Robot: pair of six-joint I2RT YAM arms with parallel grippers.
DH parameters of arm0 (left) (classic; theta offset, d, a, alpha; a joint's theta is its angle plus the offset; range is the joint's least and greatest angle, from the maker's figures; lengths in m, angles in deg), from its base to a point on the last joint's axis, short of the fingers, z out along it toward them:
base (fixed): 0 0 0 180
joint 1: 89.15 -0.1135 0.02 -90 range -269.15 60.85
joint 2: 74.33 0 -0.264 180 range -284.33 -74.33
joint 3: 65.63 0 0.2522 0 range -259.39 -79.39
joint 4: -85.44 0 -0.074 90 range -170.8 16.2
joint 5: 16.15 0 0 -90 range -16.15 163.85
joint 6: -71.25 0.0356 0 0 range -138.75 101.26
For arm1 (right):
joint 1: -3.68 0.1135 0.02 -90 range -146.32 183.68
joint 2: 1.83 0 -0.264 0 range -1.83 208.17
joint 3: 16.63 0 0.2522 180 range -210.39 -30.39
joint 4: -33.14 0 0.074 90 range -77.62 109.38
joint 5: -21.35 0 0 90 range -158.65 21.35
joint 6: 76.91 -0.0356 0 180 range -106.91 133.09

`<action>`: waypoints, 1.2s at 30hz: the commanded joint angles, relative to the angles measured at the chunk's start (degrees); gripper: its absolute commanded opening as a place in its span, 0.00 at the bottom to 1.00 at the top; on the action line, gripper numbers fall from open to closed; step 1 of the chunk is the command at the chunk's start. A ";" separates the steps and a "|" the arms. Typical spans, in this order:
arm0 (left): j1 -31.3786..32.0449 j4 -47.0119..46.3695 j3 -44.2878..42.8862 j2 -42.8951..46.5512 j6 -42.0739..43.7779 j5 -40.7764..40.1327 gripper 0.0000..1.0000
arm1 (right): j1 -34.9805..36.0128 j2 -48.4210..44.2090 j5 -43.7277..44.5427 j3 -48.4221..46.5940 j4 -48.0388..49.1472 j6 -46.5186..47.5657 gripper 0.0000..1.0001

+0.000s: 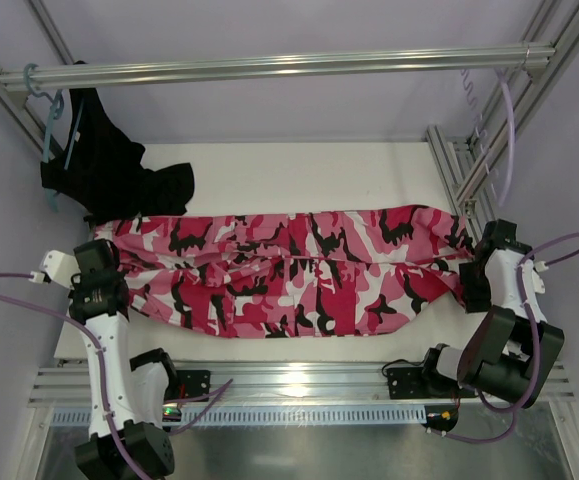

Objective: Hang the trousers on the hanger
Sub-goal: Fold the trousers

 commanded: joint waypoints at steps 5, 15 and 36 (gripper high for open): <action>-0.41 -3.50 -1.90 1.81 1.10 -0.74 0.00 | -0.39 0.06 3.44 1.89 2.12 -7.73 0.77; -0.41 -4.12 -1.72 2.07 1.27 -1.27 0.00 | -0.47 -1.61 3.88 5.76 6.51 -10.81 0.61; -0.41 -4.64 -0.40 1.89 -0.14 -2.85 0.00 | -0.56 -6.97 25.35 -22.19 -12.93 26.88 0.04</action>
